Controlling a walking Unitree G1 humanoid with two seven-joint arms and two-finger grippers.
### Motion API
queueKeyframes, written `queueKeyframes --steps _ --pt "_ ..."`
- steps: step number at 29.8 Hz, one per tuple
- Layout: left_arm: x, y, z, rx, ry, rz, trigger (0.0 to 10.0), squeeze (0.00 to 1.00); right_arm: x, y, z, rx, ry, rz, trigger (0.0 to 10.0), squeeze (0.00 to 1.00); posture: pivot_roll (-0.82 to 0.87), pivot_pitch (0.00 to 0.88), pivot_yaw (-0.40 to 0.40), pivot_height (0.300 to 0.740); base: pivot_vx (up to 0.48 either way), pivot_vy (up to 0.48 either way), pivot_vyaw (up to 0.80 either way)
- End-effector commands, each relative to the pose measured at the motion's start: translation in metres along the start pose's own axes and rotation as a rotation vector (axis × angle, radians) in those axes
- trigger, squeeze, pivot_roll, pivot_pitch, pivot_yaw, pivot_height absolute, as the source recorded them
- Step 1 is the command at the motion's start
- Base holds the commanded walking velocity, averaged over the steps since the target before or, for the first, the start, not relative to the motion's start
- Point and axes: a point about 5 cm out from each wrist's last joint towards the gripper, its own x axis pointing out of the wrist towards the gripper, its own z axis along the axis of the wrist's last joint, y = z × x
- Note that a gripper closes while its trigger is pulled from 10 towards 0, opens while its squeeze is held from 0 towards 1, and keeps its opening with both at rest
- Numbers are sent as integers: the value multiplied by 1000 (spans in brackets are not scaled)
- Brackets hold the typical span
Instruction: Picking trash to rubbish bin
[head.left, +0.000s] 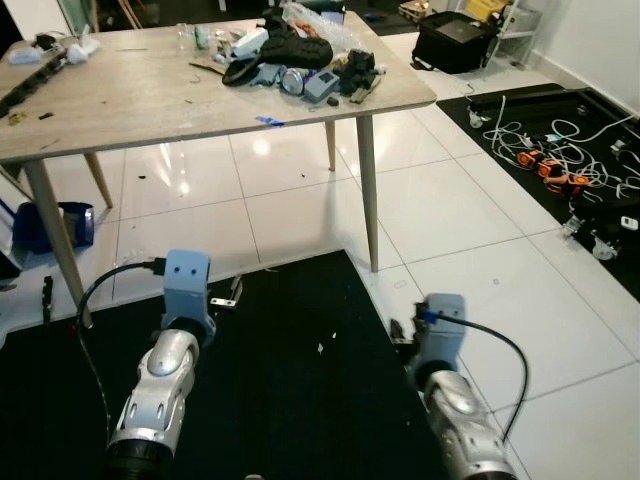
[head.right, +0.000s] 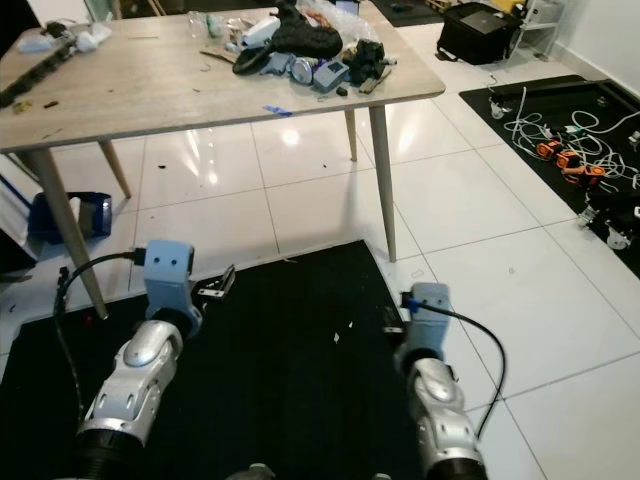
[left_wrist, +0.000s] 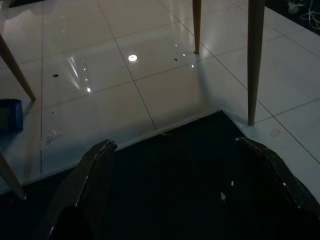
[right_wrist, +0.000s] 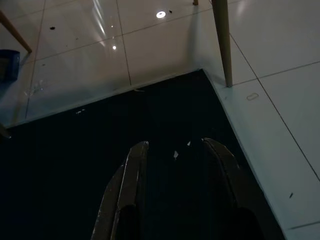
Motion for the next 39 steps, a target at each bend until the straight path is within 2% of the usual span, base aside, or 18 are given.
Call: queueKeyframes --steps 1,7,15,23,28,32,39 --pt "-4 1 -8 9 30 2 10000 0 -3 -6 -2 2 6 -23 10000 0 28 165 54 740 319 0 0" --pt "-4 0 -8 9 28 -1 10000 0 -2 -10 1 37 -16 -37 10000 0 26 166 53 740 322 0 0" --pt "-5 0 -4 2 16 -10 10000 0 -4 -12 13 34 -62 -46 10000 0 20 171 56 740 322 0 0" --pt "-8 -1 -6 11 17 -22 10000 0 -4 -13 22 -12 -96 -36 10000 0 7 139 46 740 323 0 0" --pt "-4 0 2 14 -10 -23 10000 0 0 -13 36 -41 -146 -32 10000 0 13 128 42 740 322 0 676" --pt "-4 3 6 -3 -22 -11 10000 0 -1 -3 58 -70 -213 12 10000 0 8 122 44 740 324 0 0" --pt "-5 2 7 1 -25 -16 10000 0 -2 2 74 -91 -268 28 10000 0 10 119 47 740 325 0 0"
